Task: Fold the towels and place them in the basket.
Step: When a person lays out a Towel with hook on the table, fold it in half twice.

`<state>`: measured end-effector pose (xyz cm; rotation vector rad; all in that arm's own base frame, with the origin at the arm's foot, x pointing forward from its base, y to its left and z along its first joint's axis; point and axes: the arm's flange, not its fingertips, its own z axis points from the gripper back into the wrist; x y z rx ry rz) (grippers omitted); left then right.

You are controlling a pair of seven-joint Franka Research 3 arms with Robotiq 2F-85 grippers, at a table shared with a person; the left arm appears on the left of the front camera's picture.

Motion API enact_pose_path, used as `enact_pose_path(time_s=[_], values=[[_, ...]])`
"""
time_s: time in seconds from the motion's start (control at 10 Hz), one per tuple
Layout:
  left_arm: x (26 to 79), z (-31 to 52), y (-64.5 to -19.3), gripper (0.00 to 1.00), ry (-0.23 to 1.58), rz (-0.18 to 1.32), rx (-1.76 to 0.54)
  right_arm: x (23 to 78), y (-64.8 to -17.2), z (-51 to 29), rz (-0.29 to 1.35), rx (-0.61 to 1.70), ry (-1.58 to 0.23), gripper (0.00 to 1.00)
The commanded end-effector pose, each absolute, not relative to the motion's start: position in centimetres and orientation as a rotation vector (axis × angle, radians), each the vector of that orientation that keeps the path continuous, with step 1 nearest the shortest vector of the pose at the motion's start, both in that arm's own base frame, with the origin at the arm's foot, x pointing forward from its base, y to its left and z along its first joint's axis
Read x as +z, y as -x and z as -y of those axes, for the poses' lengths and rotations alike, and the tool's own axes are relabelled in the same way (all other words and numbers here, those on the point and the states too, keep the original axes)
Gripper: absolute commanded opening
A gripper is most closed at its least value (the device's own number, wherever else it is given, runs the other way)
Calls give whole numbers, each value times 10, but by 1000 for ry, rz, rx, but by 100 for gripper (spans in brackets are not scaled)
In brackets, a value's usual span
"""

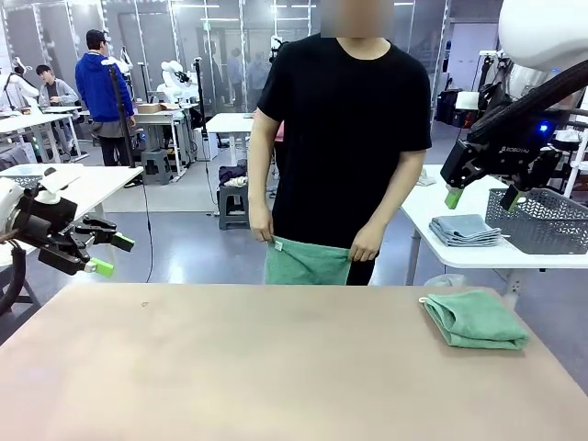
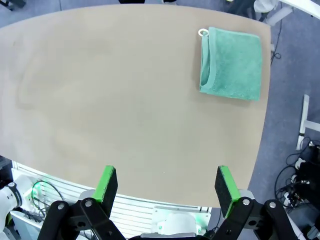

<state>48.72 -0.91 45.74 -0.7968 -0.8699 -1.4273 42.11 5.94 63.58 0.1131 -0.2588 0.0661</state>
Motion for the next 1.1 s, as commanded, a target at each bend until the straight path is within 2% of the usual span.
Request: enact_pose_path(time_s=[0.0,1.0], values=[[459,9,-486,100,788,876,-1426,637,-420,-60,253,66,-118,98],[459,9,-486,100,788,876,-1426,637,-420,-60,253,66,-118,98]])
